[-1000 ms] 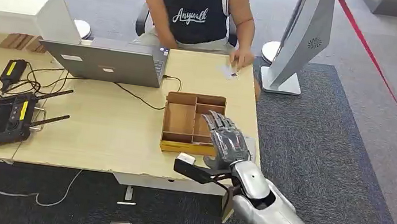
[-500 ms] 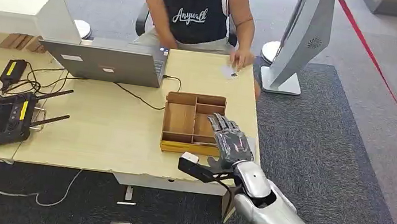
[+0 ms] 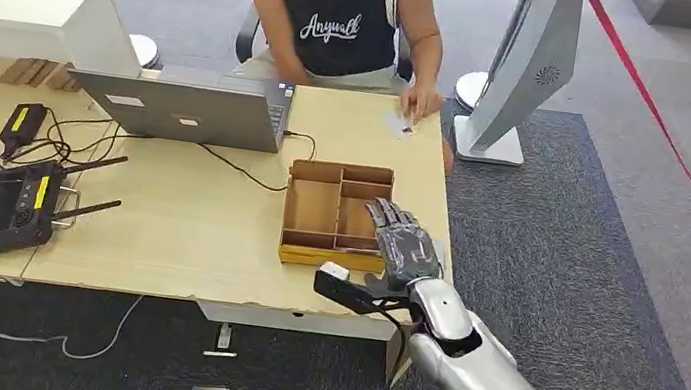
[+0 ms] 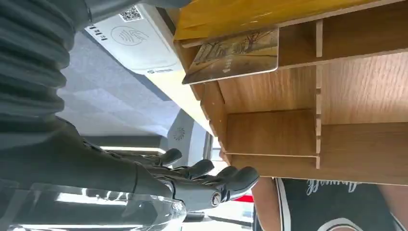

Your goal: Pass the card to the sensor for recognition and then transmit it.

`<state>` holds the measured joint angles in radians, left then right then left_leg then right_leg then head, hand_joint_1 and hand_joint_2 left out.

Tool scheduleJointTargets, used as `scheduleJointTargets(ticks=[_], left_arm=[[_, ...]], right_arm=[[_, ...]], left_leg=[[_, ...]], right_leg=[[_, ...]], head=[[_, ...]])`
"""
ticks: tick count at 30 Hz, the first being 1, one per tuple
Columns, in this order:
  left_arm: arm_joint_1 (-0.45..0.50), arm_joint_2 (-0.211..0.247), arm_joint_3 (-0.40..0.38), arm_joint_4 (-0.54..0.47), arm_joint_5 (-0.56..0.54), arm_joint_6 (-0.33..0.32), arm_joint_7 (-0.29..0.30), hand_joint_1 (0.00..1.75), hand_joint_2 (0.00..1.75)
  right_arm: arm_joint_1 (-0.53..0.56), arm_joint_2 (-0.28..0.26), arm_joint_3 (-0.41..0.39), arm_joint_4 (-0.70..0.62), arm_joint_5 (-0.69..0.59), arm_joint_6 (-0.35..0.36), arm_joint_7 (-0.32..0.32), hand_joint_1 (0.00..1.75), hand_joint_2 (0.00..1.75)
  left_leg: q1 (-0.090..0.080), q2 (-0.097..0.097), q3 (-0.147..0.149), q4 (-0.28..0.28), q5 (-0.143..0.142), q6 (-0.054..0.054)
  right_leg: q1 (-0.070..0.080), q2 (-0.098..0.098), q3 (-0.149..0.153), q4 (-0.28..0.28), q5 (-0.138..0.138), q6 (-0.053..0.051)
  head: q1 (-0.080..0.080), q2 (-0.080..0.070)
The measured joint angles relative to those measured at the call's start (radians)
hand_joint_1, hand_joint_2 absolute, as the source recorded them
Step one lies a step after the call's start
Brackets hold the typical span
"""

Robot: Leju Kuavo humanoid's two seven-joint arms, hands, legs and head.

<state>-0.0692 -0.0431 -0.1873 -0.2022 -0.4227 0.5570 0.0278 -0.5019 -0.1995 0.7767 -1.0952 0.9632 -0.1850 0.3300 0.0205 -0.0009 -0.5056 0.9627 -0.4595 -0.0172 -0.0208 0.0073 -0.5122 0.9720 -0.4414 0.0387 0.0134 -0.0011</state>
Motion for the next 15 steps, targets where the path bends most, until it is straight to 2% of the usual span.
scheduleJointTargets(ticks=[15], left_arm=[[0.0, 0.0, -0.001, 0.0, 0.018, 0.0, 0.008, 0.0, 0.0]], right_arm=[[-0.012, 0.018, 0.001, 0.041, -0.024, 0.007, -0.008, 0.0, 1.75]], left_leg=[[0.0, 0.0, 0.0, 0.0, 0.0, 0.0]], right_leg=[[0.0, 0.0, 0.0, 0.0, 0.0, 0.0]], head=[[0.0, 0.0]])
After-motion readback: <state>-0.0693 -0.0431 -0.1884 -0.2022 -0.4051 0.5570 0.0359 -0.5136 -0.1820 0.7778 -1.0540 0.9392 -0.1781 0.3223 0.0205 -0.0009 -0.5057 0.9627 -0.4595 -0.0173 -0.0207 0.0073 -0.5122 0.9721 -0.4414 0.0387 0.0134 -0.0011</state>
